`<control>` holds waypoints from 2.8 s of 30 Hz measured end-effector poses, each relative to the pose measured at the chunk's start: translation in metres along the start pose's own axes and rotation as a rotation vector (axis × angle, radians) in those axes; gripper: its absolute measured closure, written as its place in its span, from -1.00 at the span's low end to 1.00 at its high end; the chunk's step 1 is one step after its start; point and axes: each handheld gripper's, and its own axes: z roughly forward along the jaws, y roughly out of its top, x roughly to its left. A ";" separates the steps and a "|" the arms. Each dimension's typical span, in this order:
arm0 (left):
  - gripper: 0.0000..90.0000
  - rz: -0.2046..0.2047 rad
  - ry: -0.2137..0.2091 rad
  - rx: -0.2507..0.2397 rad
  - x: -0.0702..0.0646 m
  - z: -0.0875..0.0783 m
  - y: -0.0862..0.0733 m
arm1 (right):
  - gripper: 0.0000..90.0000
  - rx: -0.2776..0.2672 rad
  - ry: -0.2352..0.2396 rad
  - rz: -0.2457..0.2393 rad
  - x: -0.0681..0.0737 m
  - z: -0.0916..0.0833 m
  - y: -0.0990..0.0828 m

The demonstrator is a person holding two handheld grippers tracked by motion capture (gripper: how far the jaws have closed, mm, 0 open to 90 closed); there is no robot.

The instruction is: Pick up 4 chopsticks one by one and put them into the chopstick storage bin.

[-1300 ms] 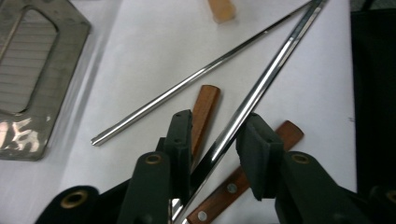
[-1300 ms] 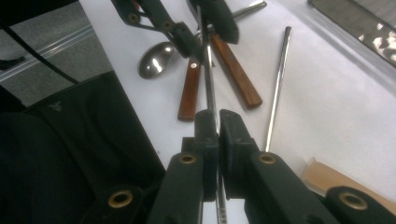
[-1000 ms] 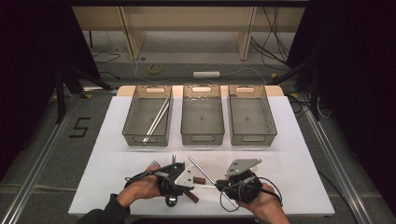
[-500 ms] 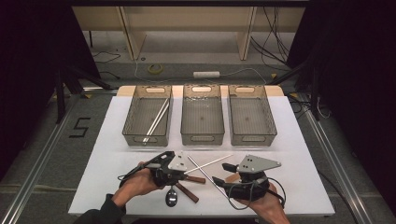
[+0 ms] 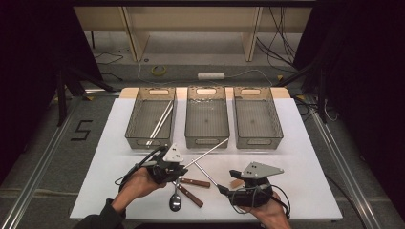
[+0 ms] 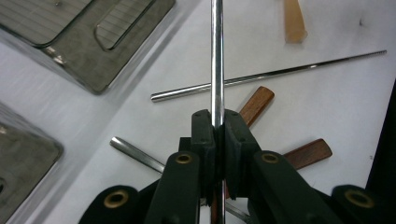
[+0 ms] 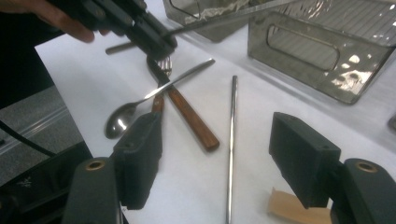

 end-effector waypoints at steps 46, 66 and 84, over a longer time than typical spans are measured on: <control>0.86 -0.412 0.213 -0.158 0.106 -0.047 -0.012 | -0.25 0.105 -0.017 0.001 -0.001 0.010 -0.004; 0.86 -0.544 0.304 -0.154 0.173 -0.035 -0.004 | -0.26 0.128 -0.003 0.004 0.000 0.012 -0.005; 0.85 -0.586 0.357 -0.140 0.199 -0.014 -0.014 | -0.27 0.131 0.008 0.000 0.001 0.014 -0.005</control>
